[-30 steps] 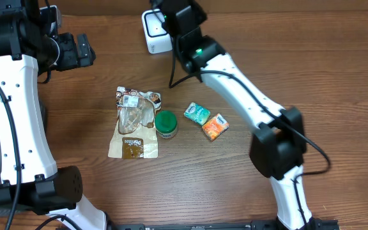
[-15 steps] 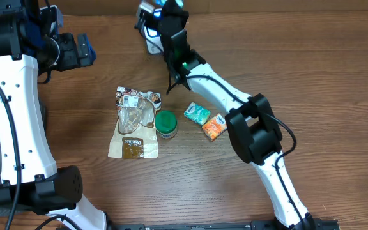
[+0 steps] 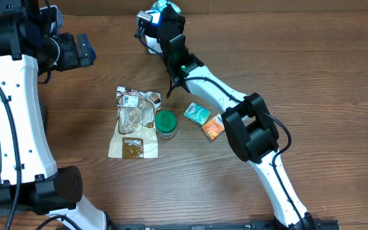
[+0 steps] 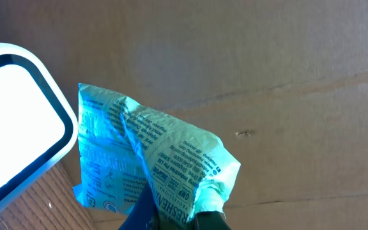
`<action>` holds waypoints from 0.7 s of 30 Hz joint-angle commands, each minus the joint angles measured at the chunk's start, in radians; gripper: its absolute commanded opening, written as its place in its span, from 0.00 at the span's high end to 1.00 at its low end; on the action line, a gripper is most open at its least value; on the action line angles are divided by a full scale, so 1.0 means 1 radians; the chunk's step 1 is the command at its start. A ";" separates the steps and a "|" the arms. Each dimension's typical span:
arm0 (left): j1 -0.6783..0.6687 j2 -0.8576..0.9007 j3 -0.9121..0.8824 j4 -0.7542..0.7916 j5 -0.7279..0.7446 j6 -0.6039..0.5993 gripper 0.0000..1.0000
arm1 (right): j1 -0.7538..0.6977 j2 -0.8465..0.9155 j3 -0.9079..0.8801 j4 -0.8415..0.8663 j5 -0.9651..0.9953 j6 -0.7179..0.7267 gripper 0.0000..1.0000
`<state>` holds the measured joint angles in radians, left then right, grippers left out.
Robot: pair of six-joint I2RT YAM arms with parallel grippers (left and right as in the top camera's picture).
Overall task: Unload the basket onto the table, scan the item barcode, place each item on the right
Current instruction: 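Hold the bag's barcode in front of the white scanner, then move the scanned bag away to the right side of the table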
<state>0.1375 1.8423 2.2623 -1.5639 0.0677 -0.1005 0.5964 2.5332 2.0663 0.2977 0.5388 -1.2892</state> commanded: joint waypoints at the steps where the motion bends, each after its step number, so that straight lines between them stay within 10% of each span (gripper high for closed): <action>1: 0.000 0.004 -0.003 0.001 0.003 0.011 0.00 | 0.005 -0.008 0.022 0.014 -0.006 -0.002 0.96; 21: 0.000 0.004 -0.003 0.001 0.003 0.011 0.01 | -0.018 -0.254 0.022 -0.267 -0.044 0.409 0.96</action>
<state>0.1375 1.8423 2.2623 -1.5639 0.0673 -0.1005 0.5945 2.4638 2.0663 0.0544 0.4992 -1.0290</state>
